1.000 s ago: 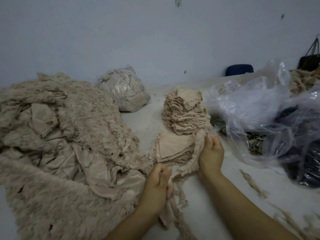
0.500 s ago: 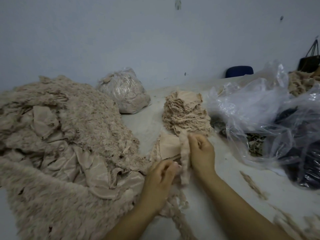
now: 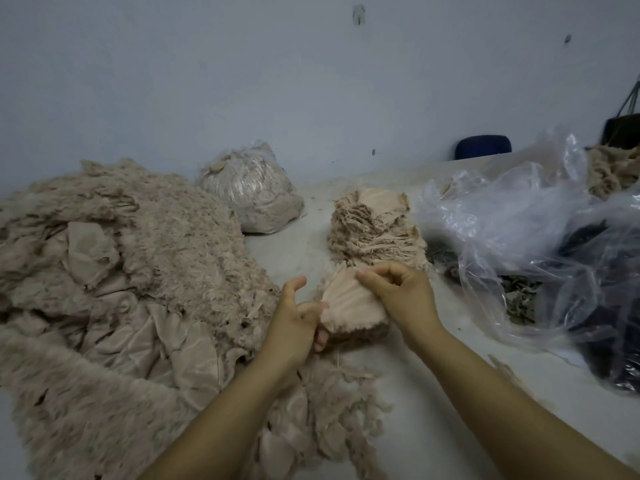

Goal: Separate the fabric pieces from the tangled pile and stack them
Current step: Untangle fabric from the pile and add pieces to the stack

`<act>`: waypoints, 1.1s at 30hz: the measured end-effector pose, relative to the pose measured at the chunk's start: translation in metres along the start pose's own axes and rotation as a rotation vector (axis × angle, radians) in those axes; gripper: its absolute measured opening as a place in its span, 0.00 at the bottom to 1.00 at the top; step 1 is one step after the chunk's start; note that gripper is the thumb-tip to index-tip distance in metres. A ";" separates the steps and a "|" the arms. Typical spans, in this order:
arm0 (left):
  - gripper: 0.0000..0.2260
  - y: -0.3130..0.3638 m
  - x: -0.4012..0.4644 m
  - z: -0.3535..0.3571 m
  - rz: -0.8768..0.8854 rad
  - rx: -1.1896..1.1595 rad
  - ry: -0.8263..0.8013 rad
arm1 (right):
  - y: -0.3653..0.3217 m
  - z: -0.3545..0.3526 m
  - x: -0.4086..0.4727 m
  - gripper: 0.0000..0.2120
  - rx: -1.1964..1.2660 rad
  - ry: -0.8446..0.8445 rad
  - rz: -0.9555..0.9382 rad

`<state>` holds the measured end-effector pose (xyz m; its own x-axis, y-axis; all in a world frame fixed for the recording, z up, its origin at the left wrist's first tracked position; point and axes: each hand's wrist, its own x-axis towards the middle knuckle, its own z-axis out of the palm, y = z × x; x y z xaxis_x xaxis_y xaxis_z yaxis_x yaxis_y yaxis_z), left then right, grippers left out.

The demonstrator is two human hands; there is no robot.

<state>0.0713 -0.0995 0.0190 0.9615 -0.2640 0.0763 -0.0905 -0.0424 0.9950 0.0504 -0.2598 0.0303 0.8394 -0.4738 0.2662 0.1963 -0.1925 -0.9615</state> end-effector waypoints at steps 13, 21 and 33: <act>0.11 -0.027 0.034 0.006 0.030 0.153 0.060 | 0.026 0.019 0.009 0.09 -0.708 -0.391 -0.361; 0.22 -0.030 0.022 0.003 -0.037 0.186 0.010 | 0.039 0.018 0.003 0.14 -0.641 -0.453 -0.279; 0.14 -0.024 0.013 -0.004 -0.154 0.090 -0.007 | 0.041 0.020 0.006 0.27 -0.946 -0.679 -0.248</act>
<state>0.0870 -0.0984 -0.0033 0.9639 -0.2547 -0.0774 0.0344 -0.1692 0.9850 0.0733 -0.2535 -0.0092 0.9839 0.1632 0.0731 0.1788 -0.9075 -0.3801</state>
